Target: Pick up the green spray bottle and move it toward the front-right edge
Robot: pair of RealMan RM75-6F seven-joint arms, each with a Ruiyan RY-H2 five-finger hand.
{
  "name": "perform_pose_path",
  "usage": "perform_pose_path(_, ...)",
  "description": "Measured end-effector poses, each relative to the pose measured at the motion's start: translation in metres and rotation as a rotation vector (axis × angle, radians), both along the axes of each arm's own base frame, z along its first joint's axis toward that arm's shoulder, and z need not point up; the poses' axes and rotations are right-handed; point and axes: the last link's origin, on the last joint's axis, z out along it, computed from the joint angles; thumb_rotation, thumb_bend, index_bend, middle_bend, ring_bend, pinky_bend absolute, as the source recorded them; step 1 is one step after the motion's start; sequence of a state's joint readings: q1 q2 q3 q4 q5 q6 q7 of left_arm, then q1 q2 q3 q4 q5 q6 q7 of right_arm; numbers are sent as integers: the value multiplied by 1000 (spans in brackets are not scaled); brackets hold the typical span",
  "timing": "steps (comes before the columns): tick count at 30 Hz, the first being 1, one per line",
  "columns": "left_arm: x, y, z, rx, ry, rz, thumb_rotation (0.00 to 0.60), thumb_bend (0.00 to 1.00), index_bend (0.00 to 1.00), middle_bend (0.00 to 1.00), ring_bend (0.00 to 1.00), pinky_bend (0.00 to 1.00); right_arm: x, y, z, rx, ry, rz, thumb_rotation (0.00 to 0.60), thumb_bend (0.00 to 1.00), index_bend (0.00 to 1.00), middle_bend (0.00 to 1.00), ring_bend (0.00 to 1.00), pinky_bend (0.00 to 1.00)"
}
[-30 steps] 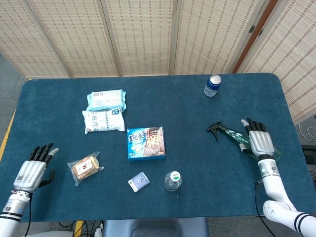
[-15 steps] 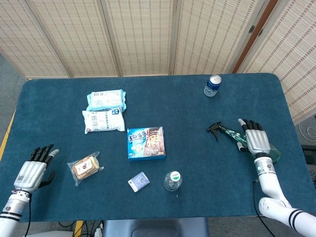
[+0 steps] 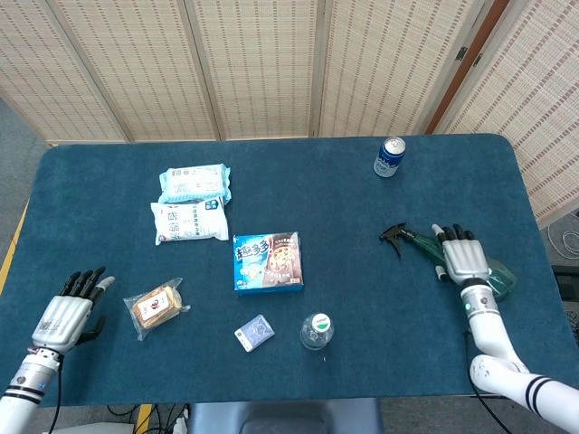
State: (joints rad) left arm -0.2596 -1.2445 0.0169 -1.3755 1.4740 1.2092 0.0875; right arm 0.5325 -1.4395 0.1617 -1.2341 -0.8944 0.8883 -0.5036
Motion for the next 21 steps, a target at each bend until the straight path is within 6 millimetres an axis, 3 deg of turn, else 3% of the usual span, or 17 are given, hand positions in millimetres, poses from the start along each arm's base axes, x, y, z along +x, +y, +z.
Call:
perform_pose_path(10, -5, -3, 0, -1, 0, 10, 600, 441, 91, 0, 0, 0, 4, -6, -13, 47, 36, -8, 600, 295, 71, 186, 52, 176)
perform_pose_path(21, -9, -5, -2, -7, 0, 14, 600, 442, 91, 0, 0, 0, 4, -8, -19, 66, 52, -7, 600, 311, 186, 319, 176, 302)
